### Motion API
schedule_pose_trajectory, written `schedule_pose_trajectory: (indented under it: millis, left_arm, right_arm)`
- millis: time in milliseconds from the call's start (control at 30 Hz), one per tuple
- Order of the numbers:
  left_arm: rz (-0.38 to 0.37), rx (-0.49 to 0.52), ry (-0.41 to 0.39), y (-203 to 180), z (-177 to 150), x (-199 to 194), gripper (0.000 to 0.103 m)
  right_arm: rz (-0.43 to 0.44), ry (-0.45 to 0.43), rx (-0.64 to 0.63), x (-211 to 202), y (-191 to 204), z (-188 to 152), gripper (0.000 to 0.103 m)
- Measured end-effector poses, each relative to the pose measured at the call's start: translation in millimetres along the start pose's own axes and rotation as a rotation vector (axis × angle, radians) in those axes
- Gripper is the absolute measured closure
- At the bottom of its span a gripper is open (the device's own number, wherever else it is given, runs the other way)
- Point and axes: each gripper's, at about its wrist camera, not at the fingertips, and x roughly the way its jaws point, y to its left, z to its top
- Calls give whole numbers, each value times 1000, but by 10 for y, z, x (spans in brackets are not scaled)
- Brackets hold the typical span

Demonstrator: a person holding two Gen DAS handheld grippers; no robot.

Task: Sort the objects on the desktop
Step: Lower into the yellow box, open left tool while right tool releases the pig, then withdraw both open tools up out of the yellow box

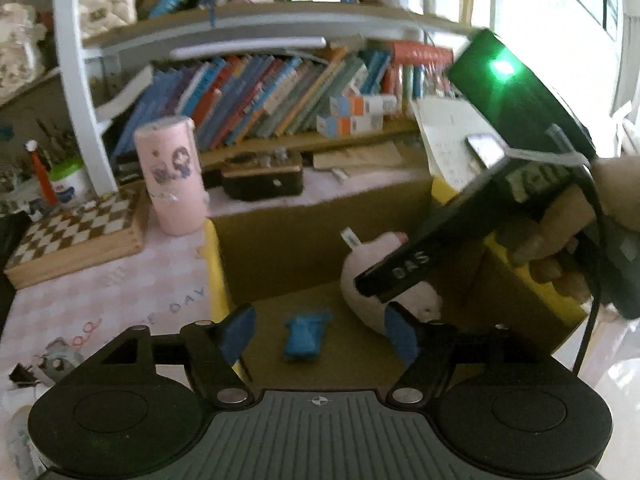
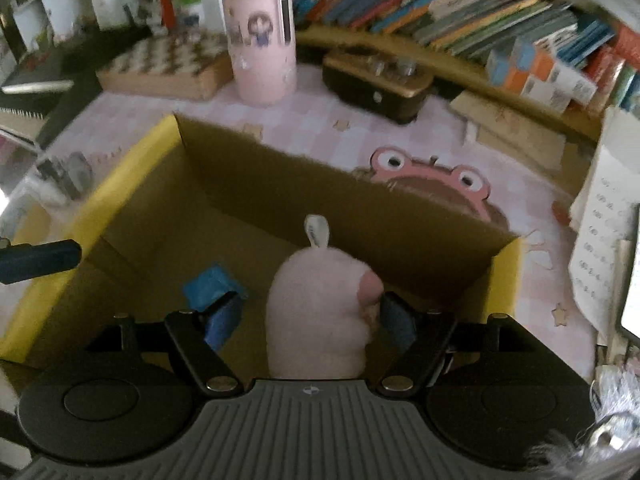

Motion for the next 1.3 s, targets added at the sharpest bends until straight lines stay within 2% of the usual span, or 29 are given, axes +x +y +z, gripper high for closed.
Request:
schedule_pose_trajectory:
  millis: [233,433,667,767,900,1067,1300]
  left_arm:
    - [15,-61,-115,96,-44,-524,20]
    - [24,-53,-170,131,-147,-883,18]
    - [59,-72,-207,219,-374,-1285,8]
    - [88,-85,-217,282,-537,-1441,7]
    - [149,-96,-191,380,-784,-1557,7]
    - [210,-102,-134,469,-1096,-1585,7]
    - [275,-153,-84,596,-1411,-1635,7]
  right_arm:
    - [-55,-191,42,-667,130,-195,28]
    - [-90,-295,66,-1103,382,-506,29]
    - [-153,-404,109,-1522,789,-975,30]
    - [-172,-441,122,-1619,979,-1182,29]
    - [-175,-445,147,-1608,1224,-1433,29]
    - [-193,-409,154,-1454,1516,-1724,30]
    - [-142,-338,129,-1159,1794,-1996,30]
